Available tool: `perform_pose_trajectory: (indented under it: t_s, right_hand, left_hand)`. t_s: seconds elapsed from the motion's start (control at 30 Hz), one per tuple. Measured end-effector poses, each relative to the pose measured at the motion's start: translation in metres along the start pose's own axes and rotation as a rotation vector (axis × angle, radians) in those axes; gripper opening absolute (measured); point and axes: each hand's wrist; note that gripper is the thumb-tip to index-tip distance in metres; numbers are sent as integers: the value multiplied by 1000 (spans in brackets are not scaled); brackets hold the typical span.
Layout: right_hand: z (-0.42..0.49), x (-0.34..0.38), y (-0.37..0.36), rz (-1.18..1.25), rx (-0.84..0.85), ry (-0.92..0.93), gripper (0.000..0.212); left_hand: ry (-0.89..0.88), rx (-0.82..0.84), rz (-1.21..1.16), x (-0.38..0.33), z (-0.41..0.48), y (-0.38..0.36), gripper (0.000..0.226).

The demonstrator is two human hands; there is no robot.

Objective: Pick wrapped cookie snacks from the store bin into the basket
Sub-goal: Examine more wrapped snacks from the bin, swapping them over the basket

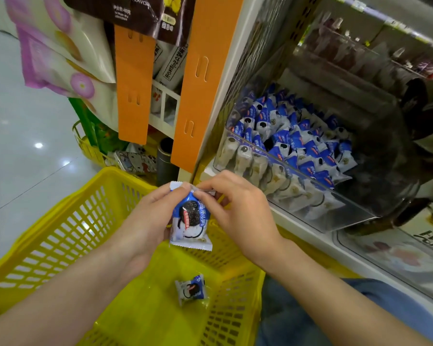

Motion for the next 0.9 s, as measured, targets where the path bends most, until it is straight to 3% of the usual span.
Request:
perform_pose_trajectory:
  t_s: [0.07, 0.17, 0.23, 0.3, 0.47, 0.53, 0.6, 0.67, 0.73, 0.8, 0.9]
  right_hand:
    - [0, -1, 2, 108, -22, -104, 8]
    - [9, -2, 11, 552, -82, -497, 9]
    - [13, -5, 19, 818, -91, -694, 10]
    - [11, -5, 24, 904, 21, -768, 6]
    - [1, -1, 8, 738, 488, -751, 29]
    - [-2, -3, 0, 508, 553, -657, 47]
    - [-2, -3, -3, 383, 510, -572, 64]
    - [0, -1, -3, 432, 406, -502, 55]
    - [1, 1, -2, 462, 322, -445, 33]
    - [2, 1, -2, 486, 276, -426, 13]
    - [1, 0, -3, 533, 230, -430, 5]
  left_hand:
    - [64, 58, -20, 0, 1, 1, 24]
    - [38, 86, -40, -1, 0, 0, 44]
    - [-36, 44, -40, -2, -3, -1, 37]
    - [-99, -44, -37, -3, -3, 1, 25]
    - [-161, -222, -77, 1, 3, 11, 14]
    - [-209, -240, -3, 3, 5, 10, 14]
    - [-302, -245, 142, 3, 5, 9, 16]
    - [-389, -214, 351, 3, 3, 9, 16]
    - [-430, -181, 471, 4, 2, 7, 16]
    - [-435, -168, 455, 5, 0, 4, 18]
    - [-425, -165, 433, 4, -1, 3, 19]
Point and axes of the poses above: each hand's wrist, its own z-axis towards the middle knuckle, its own y-axis out of the back of the hand, x = y × z, and after that the axes turned 2 degrees about x, right-handed
